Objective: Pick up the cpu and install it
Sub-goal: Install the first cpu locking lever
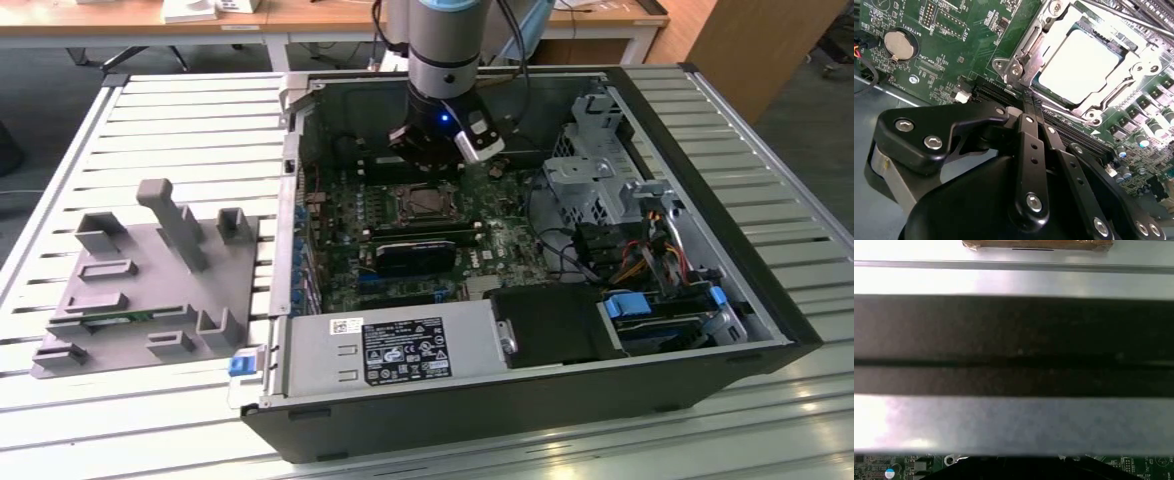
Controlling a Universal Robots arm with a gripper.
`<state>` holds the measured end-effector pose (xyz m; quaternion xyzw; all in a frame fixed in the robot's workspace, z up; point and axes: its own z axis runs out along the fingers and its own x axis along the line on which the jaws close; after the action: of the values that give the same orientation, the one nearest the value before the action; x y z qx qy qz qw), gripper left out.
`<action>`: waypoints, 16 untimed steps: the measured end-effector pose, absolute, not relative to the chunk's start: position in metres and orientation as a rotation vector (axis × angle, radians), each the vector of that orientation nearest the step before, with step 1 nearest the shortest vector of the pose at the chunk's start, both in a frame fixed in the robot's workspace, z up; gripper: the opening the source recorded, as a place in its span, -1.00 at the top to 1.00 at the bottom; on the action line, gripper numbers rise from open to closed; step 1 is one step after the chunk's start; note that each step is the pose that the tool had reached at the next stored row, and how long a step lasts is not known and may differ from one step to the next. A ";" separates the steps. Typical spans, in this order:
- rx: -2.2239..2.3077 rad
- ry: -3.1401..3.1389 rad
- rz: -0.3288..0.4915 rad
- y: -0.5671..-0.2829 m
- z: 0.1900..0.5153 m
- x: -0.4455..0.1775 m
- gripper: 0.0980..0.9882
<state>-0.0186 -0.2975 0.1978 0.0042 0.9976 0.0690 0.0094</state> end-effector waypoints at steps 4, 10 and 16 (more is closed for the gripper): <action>0.013 3.115 0.216 -0.298 0.200 -0.019 0.98; 0.013 3.116 0.199 -0.298 0.199 -0.018 0.98; 0.013 3.118 0.175 -0.297 0.196 -0.018 0.98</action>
<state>-0.0184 -0.2974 0.1965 0.0040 0.9984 0.0560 0.0095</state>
